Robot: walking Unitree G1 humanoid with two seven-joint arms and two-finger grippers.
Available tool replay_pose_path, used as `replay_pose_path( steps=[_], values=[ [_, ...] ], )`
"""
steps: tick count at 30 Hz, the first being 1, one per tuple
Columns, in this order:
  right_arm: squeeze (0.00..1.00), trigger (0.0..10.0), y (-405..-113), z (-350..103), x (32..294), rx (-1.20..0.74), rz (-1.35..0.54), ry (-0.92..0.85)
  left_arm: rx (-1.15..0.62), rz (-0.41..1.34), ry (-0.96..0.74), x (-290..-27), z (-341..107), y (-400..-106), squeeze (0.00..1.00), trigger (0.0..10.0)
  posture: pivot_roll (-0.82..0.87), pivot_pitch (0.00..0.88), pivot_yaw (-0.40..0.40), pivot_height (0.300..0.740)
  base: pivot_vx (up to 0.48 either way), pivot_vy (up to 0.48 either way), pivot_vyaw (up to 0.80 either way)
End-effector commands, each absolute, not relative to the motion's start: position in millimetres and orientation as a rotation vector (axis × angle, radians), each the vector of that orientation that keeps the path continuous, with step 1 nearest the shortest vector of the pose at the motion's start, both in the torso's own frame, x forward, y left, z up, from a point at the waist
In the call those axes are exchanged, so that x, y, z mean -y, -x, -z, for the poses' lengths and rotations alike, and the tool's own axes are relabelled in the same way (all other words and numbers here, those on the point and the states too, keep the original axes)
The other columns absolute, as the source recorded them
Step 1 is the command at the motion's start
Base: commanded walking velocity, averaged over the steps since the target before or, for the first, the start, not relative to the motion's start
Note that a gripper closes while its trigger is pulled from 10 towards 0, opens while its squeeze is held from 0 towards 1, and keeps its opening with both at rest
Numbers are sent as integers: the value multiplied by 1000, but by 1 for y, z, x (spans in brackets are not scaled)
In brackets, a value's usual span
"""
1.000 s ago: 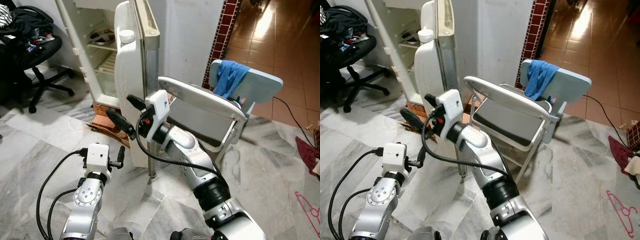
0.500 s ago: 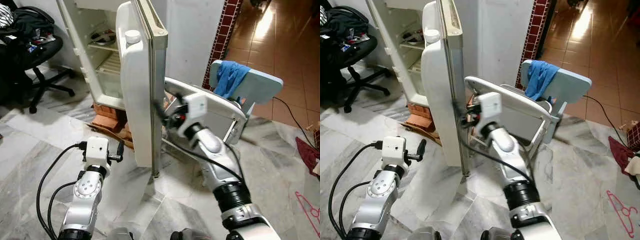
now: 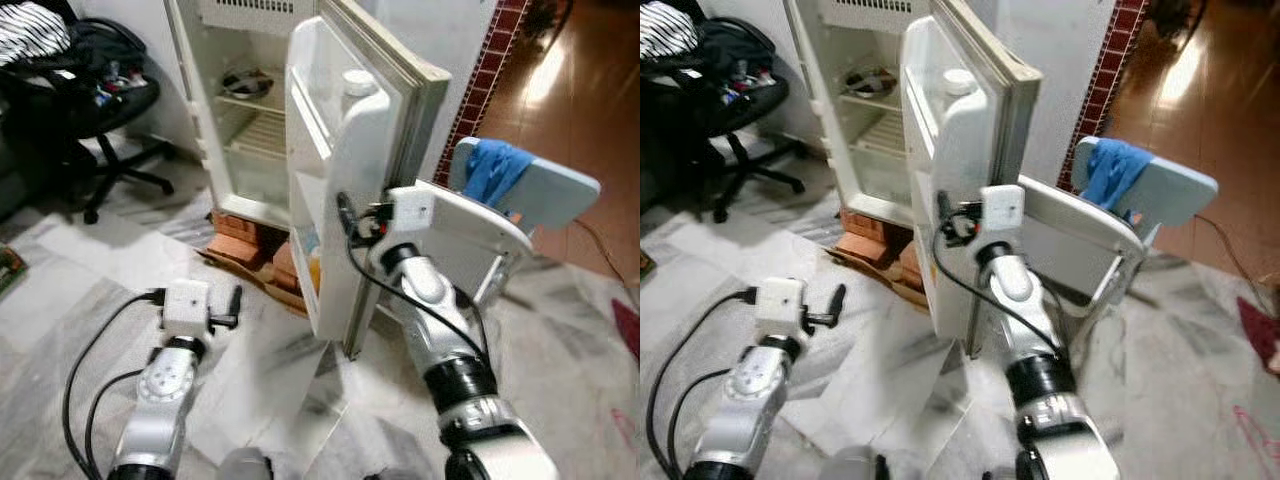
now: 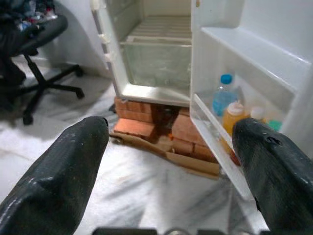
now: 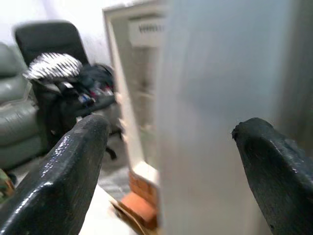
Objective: Restocking fridge
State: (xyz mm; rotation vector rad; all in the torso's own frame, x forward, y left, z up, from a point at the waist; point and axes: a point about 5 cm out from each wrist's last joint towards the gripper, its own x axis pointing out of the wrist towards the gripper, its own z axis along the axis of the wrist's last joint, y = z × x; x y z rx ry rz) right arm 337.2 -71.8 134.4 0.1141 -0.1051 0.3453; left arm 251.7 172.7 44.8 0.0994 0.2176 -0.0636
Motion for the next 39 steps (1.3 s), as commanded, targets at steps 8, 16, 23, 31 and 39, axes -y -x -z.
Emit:
replay_pose_path(
  steps=[8,16,23,31,39],
  values=[
    [0,10000,-352,-138,89,101,-182,-51,-203,69,-104,-166,-48,-253,0,10000,28,0,5,740,0,0,0],
    [0,10000,-358,-130,102,54,-122,-31,-218,64,-111,-167,-47,-250,0,10000,42,0,0,740,0,0,0],
    [0,10000,-370,-141,110,60,-127,-42,-220,51,-116,-171,-47,-246,0,10000,59,0,-9,740,0,0,0],
    [0,10000,-357,-111,119,-86,-355,-36,-229,44,-116,-172,-46,-243,0,10000,54,0,-6,740,0,0,0],
    [0,10000,-343,-83,148,-245,-481,78,-239,64,-124,-171,-46,-245,0,10000,45,0,8,740,0,0,0]
  ],
)
